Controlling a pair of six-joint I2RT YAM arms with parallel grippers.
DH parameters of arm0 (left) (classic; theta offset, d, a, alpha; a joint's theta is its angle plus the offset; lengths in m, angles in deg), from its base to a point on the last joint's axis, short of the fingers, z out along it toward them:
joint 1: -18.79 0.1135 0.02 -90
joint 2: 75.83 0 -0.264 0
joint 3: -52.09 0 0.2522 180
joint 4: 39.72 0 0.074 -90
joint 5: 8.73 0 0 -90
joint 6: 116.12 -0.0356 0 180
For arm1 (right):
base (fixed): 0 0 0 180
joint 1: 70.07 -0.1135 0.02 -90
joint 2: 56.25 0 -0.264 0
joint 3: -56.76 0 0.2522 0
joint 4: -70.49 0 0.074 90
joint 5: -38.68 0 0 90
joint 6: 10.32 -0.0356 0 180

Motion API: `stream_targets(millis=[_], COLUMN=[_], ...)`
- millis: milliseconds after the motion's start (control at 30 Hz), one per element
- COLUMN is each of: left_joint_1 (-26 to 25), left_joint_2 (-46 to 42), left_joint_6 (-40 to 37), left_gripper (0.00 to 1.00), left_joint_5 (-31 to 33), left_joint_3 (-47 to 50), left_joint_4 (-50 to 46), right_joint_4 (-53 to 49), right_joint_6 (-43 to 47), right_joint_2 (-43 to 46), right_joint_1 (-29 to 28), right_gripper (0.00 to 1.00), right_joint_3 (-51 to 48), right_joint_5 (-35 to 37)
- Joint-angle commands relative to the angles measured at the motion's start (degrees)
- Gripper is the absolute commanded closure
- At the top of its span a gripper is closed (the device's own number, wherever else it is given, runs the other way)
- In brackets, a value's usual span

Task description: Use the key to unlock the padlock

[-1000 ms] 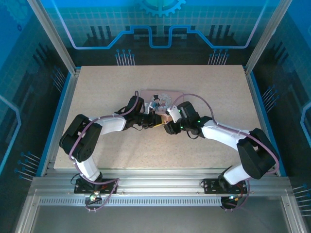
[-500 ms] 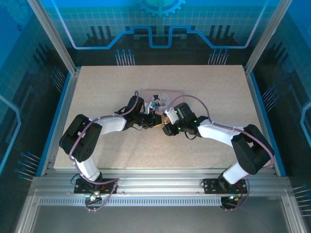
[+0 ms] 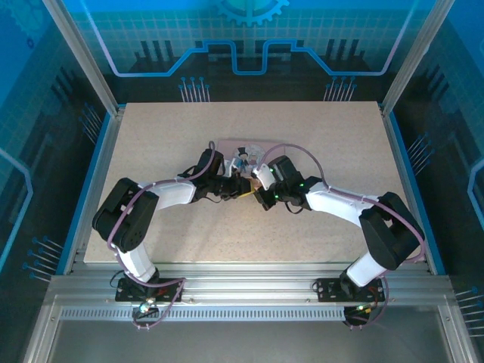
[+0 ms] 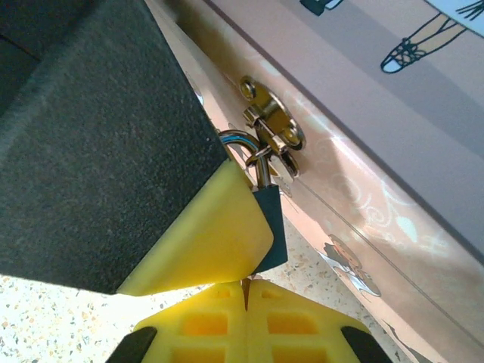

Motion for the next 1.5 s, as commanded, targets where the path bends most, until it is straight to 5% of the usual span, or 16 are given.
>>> stream_targets(millis=[0,100,333,733,1467], left_joint_1=[-0.3,-0.3,0.0,3.5,6.9], left_joint_2=[-2.3,-2.3,-2.9,-7.3,-18.2], left_joint_6=[1.1,1.2,3.3,8.3,1.7], left_gripper=[1.0,1.0,0.58,0.54,0.42], left_joint_5=[-5.1,-5.0,-1.7,1.5,7.3], left_joint_3=[-0.3,0.0,4.1,14.2,17.4], left_joint_4=[2.3,2.4,5.3,13.8,3.6], right_joint_4=[0.2,-0.4,-0.2,-0.9,-8.2], right_joint_6=[0.6,0.9,3.0,4.5,12.7], right_joint_2=[-0.9,-1.5,-4.4,-8.3,-8.6], right_joint_1=[-0.4,-0.5,-1.4,-1.9,-3.6], right_gripper=[1.0,1.0,1.0,1.0,1.0], right_joint_3=[1.0,1.1,1.7,3.1,7.1], right_joint_5=[-1.3,-1.5,-1.3,-0.9,2.6])
